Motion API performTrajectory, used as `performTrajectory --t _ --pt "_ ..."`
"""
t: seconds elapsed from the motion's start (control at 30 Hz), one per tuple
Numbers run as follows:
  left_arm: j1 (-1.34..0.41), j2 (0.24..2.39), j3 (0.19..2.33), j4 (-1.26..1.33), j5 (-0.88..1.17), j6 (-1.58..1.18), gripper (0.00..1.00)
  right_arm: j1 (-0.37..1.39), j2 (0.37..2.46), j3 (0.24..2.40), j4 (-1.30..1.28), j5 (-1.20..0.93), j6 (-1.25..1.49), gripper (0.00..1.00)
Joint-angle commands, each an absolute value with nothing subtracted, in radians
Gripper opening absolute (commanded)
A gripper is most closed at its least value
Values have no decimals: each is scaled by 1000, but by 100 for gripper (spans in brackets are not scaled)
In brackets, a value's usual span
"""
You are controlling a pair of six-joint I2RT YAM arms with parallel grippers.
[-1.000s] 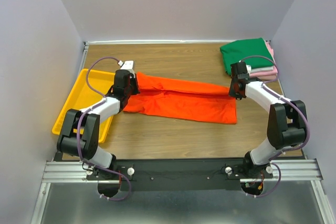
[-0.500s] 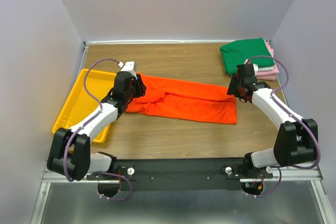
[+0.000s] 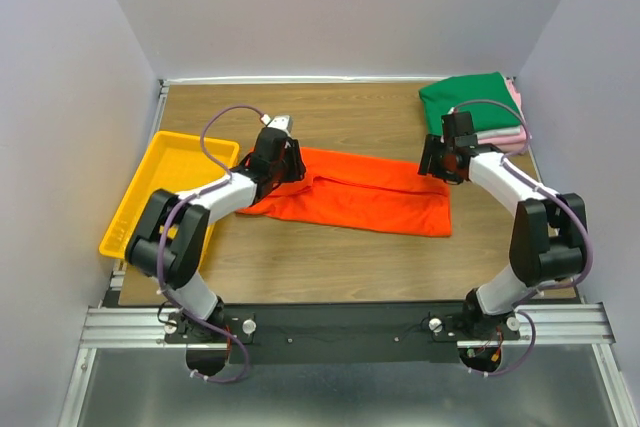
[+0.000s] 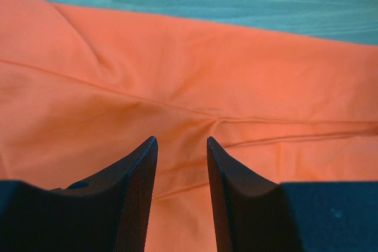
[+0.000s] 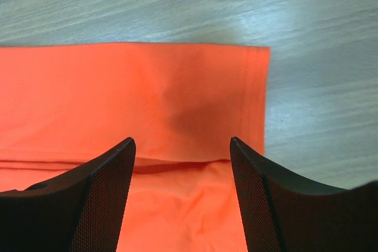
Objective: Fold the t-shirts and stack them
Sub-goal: Fold the tshirt
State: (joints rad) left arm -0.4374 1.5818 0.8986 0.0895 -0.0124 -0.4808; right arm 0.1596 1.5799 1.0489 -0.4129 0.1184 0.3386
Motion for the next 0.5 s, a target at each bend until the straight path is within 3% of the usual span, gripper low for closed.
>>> performTrajectory --t 0.0,0.47 --pt "-439 1664 931 123 -20 -508 47 156 1634 1051 -371 46 327 72" --pt "-439 1930 1084 123 -26 -437 47 160 1668 891 -399 -67 425 67"
